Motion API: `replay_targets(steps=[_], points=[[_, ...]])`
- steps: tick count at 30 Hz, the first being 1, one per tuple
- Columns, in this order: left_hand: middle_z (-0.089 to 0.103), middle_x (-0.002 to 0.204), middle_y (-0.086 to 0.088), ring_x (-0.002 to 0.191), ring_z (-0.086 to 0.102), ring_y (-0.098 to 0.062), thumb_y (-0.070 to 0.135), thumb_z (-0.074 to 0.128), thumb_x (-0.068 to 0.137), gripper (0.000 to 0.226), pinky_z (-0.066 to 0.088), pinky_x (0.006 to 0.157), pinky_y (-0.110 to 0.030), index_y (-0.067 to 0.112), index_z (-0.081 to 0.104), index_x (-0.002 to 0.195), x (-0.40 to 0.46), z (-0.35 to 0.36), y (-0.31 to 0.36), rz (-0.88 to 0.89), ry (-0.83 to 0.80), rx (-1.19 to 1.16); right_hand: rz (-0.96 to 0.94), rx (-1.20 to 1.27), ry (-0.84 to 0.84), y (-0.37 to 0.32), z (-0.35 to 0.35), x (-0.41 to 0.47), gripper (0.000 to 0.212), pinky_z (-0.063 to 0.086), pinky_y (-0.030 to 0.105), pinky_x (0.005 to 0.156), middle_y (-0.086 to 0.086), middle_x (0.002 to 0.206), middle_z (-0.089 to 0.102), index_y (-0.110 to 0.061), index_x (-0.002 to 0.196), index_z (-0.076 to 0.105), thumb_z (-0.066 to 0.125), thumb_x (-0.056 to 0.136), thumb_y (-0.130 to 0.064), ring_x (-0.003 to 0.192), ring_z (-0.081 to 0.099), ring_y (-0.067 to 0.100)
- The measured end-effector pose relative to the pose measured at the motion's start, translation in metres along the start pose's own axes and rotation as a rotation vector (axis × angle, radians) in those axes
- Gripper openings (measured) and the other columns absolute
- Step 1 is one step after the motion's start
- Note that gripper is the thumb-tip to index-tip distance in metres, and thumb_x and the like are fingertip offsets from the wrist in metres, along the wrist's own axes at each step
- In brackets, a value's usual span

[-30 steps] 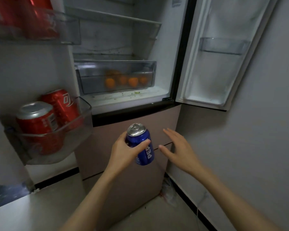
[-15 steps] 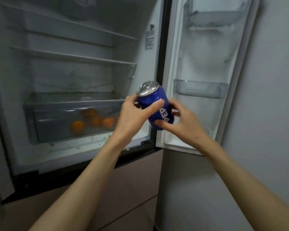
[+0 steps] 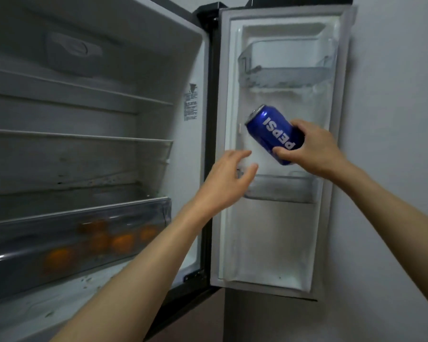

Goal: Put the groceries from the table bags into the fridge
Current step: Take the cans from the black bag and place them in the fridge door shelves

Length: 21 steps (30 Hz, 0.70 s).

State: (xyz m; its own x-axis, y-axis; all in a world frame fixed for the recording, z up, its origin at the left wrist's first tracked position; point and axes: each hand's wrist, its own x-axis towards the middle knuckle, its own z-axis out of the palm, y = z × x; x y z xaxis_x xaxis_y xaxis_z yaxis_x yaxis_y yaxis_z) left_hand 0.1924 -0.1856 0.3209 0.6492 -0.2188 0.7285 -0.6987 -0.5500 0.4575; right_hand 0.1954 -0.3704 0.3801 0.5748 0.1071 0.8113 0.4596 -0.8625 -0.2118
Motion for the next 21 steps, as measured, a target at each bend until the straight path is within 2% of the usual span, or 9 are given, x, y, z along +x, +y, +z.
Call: replay_targets(steps=[2,4,8,10,13,15,18,21], points=[[0.043,0.136,0.004,0.124,0.04,-0.007,0.034,0.045,0.095,0.041,0.031,0.096,-0.018,0.024,0.044,0.135,-0.002,0.009,-0.017,0.088,-0.06,0.134,-0.008,-0.13,-0.162,0.012,0.0,0.012,0.039,0.042,0.029,0.06,0.008,0.088,0.063,-0.008,0.098,0.061,0.077,0.068,-0.027,0.076,0.055,0.023],[0.046,0.13,0.005,0.12,0.041,-0.006,0.031,0.046,0.095,0.038,0.035,0.097,-0.019,0.024,0.047,0.133,-0.001,0.015,-0.028,0.155,-0.066,0.174,0.006,-0.231,-0.305,0.024,0.003,0.021,0.04,0.045,0.035,0.067,0.011,0.087,0.066,-0.008,0.097,0.063,0.077,0.067,-0.029,0.076,0.057,0.026],[0.047,0.129,0.008,0.116,0.041,-0.003,0.03,0.046,0.096,0.04,0.034,0.09,-0.014,0.028,0.044,0.135,-0.003,0.02,-0.039,0.222,-0.022,0.186,0.074,-0.276,-0.511,0.036,0.011,0.027,0.037,0.043,0.033,0.067,0.01,0.087,0.067,-0.01,0.101,0.065,0.075,0.072,-0.03,0.077,0.058,0.025],[0.049,0.128,0.007,0.116,0.043,-0.005,0.029,0.047,0.095,0.04,0.039,0.09,-0.018,0.027,0.045,0.135,-0.003,0.021,-0.041,0.246,0.008,0.188,0.102,-0.275,-0.572,0.038,0.013,0.028,0.04,0.041,0.032,0.067,0.011,0.089,0.068,-0.012,0.102,0.066,0.077,0.069,-0.032,0.077,0.058,0.024],[0.051,0.126,0.004,0.115,0.046,-0.01,0.031,0.047,0.093,0.04,0.047,0.09,-0.028,0.026,0.048,0.133,-0.003,0.024,-0.044,0.269,0.044,0.196,0.127,-0.242,-0.641,0.043,0.014,0.026,0.043,0.042,0.03,0.067,0.006,0.092,0.069,-0.017,0.105,0.067,0.079,0.068,-0.034,0.082,0.06,0.023],[0.051,0.126,0.005,0.115,0.047,-0.01,0.032,0.047,0.093,0.04,0.049,0.089,-0.029,0.027,0.048,0.133,-0.003,0.026,-0.045,0.275,0.057,0.203,0.145,-0.205,-0.669,0.046,0.015,0.026,0.044,0.045,0.029,0.071,0.002,0.096,0.069,-0.019,0.111,0.065,0.077,0.071,-0.033,0.084,0.06,0.02],[0.049,0.129,0.006,0.116,0.044,-0.005,0.029,0.048,0.094,0.041,0.043,0.089,-0.021,0.028,0.045,0.135,-0.004,0.028,-0.047,0.263,0.049,0.206,0.195,-0.087,-0.637,0.048,0.011,0.029,0.049,0.045,0.029,0.086,0.0,0.112,0.066,-0.018,0.125,0.058,0.072,0.079,-0.026,0.094,0.06,0.017],[0.045,0.134,0.009,0.116,0.038,0.003,0.031,0.046,0.095,0.044,0.032,0.089,-0.013,0.031,0.04,0.138,-0.005,0.027,-0.045,0.237,0.012,0.235,0.202,-0.045,-0.594,0.045,0.007,0.031,0.045,0.04,0.021,0.089,0.003,0.12,0.065,-0.015,0.127,0.056,0.066,0.085,-0.025,0.098,0.058,0.01]])
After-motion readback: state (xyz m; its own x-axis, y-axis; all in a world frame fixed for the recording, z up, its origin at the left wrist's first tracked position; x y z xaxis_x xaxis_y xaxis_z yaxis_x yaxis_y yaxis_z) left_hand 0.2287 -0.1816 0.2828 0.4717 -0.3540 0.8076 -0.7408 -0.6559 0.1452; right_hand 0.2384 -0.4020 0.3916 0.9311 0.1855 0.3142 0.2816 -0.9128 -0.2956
